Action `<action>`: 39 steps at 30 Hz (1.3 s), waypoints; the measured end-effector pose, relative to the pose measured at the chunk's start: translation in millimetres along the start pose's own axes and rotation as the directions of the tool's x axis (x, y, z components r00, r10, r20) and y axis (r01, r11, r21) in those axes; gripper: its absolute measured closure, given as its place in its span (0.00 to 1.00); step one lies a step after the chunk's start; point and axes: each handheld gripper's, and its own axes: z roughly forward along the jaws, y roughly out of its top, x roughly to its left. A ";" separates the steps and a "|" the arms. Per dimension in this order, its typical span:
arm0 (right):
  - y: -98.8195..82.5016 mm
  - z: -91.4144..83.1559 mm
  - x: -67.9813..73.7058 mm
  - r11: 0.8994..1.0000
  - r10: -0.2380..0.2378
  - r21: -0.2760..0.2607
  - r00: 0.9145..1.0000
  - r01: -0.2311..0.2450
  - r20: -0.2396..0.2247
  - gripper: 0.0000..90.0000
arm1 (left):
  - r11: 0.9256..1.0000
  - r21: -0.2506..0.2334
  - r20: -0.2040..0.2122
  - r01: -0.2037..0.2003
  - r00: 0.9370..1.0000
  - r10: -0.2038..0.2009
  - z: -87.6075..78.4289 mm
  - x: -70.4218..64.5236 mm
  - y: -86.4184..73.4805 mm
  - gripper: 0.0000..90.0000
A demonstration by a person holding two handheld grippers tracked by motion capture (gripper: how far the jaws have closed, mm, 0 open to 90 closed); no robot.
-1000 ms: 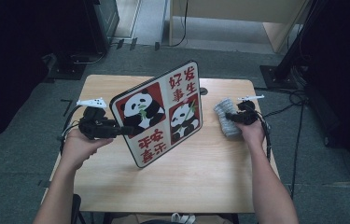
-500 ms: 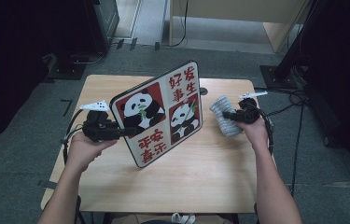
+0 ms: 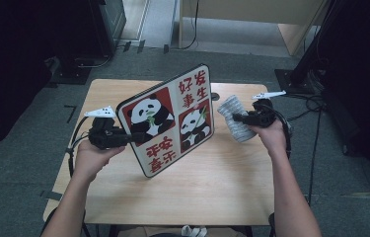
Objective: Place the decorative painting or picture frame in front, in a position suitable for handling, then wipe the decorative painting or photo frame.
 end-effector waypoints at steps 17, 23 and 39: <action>33.5 -23.5 41.7 0.991 -0.115 -0.074 0.992 0.111 -0.055 0.74 | 1.000 -0.024 0.001 -0.006 1.000 0.006 -0.7 2.1 3.3 0.85; 44.1 -24.5 53.0 0.988 -0.130 -0.092 0.989 0.123 -0.073 0.73 | 1.000 -0.021 -0.004 -0.003 1.000 0.003 -0.4 2.0 4.6 0.87; 76.6 -27.2 71.9 0.977 -0.183 -0.129 0.978 0.169 -0.102 0.73 | 0.999 -0.045 0.005 0.002 1.000 -0.001 -0.6 3.7 7.4 0.86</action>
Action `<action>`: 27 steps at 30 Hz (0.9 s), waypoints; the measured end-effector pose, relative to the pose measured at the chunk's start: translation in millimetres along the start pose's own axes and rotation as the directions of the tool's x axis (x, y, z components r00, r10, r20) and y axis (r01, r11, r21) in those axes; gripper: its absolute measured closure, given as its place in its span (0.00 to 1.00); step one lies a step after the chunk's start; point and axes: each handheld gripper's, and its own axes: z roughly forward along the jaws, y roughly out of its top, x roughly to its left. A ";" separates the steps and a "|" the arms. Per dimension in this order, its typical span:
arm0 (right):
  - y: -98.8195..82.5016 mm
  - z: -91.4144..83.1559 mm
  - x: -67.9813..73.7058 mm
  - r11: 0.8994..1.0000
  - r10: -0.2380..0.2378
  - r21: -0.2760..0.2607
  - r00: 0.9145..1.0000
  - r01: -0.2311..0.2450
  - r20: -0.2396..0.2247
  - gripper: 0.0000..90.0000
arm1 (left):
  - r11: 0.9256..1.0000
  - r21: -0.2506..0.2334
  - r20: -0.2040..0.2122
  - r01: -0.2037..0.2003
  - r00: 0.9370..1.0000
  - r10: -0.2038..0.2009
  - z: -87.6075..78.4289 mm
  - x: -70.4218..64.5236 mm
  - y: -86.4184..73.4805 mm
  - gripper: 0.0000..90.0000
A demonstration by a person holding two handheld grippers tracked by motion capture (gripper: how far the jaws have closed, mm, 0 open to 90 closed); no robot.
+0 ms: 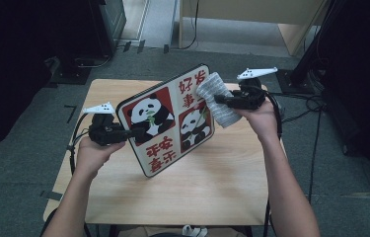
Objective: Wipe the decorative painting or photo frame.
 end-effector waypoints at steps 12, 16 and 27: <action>43.6 -3.0 11.2 0.997 -0.074 -0.015 0.997 0.075 0.038 0.72 | 1.000 0.011 0.008 -0.027 1.000 0.027 -0.7 0.9 0.9 0.88; 47.9 7.1 11.2 0.997 -0.080 0.003 0.995 0.080 0.057 0.71 | 0.999 0.013 0.014 -0.030 0.999 0.030 -0.7 1.7 0.9 0.88; 47.5 15.2 7.9 0.998 -0.051 -0.028 0.996 0.053 0.067 0.74 | 0.999 0.013 0.018 -0.033 0.999 0.033 -1.6 3.7 0.8 0.88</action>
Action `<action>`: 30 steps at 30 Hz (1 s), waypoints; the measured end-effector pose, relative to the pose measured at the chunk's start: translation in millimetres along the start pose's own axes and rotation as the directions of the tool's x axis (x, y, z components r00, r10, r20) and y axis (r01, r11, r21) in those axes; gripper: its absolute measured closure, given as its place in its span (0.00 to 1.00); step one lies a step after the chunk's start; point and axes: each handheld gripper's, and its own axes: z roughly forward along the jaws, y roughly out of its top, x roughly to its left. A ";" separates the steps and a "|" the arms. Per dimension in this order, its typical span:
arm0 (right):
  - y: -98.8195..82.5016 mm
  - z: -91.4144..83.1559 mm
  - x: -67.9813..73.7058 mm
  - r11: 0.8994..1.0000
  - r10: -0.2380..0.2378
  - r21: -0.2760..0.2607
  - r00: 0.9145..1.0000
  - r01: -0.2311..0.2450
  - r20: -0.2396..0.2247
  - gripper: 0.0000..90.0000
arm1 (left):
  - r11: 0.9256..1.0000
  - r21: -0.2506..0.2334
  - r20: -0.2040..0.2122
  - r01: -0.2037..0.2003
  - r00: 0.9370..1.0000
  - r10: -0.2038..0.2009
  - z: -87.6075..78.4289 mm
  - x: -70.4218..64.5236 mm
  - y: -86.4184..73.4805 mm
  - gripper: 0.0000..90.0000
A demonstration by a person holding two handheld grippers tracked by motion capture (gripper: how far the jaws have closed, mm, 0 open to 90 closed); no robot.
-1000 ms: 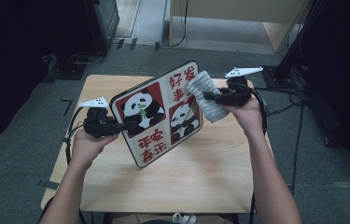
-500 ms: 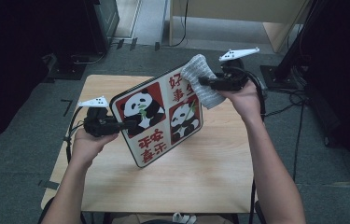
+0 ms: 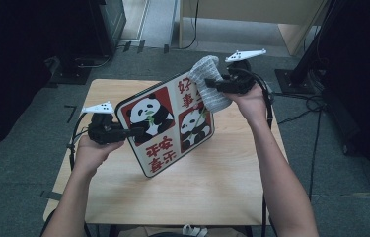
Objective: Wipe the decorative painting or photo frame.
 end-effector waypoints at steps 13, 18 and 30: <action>-3.7 4.0 -10.1 1.000 0.009 0.013 0.999 -0.010 0.031 0.76 | 1.000 0.001 0.003 -0.014 1.000 0.014 0.1 1.1 1.1 0.88; -9.3 7.0 -9.8 0.999 0.012 0.031 1.000 -0.013 0.027 0.76 | 1.000 0.001 0.005 -0.012 1.000 0.012 0.1 0.7 1.0 0.88; -25.9 11.7 -10.9 0.998 0.031 0.053 0.999 -0.031 0.016 0.76 | 1.000 0.003 0.007 -0.013 1.000 0.013 -0.1 1.0 1.1 0.88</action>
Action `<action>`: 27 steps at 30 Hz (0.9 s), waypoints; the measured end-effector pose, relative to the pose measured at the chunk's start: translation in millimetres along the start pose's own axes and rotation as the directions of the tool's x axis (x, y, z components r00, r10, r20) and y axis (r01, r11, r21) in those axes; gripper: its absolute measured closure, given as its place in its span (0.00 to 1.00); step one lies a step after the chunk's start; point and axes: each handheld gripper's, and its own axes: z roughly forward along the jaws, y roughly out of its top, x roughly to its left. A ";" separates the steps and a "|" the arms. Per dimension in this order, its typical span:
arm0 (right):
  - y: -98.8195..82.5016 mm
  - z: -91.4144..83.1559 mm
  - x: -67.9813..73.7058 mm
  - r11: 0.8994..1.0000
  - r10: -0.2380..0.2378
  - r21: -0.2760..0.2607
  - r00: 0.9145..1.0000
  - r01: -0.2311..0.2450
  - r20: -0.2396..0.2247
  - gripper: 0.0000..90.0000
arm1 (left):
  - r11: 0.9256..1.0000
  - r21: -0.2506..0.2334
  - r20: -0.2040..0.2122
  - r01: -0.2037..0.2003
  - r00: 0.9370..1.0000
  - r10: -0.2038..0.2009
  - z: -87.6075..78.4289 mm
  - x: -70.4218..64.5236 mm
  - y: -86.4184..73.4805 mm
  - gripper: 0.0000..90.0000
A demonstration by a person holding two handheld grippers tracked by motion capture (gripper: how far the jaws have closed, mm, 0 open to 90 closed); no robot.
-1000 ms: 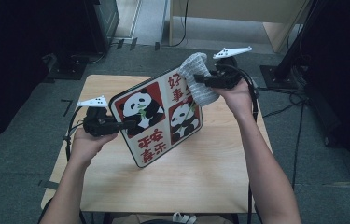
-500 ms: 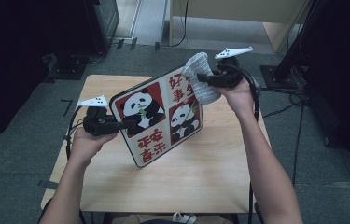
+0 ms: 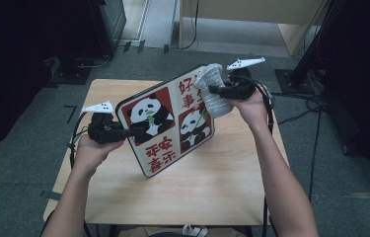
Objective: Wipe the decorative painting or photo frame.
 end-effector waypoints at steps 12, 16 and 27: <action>-14.0 3.5 0.4 1.000 0.001 0.018 1.000 -0.001 -0.006 0.76 | 1.000 0.006 -0.001 0.004 1.000 -0.004 -0.4 0.0 0.2 0.88; -20.2 6.6 -0.7 1.000 0.003 0.015 1.000 -0.003 -0.011 0.76 | 1.000 0.005 -0.003 0.003 1.000 -0.003 -0.4 -0.3 0.2 0.88; -34.0 10.5 -1.5 1.000 0.016 0.021 1.000 -0.015 -0.022 0.75 | 1.000 0.006 -0.001 0.003 1.000 -0.003 -0.5 0.0 0.2 0.88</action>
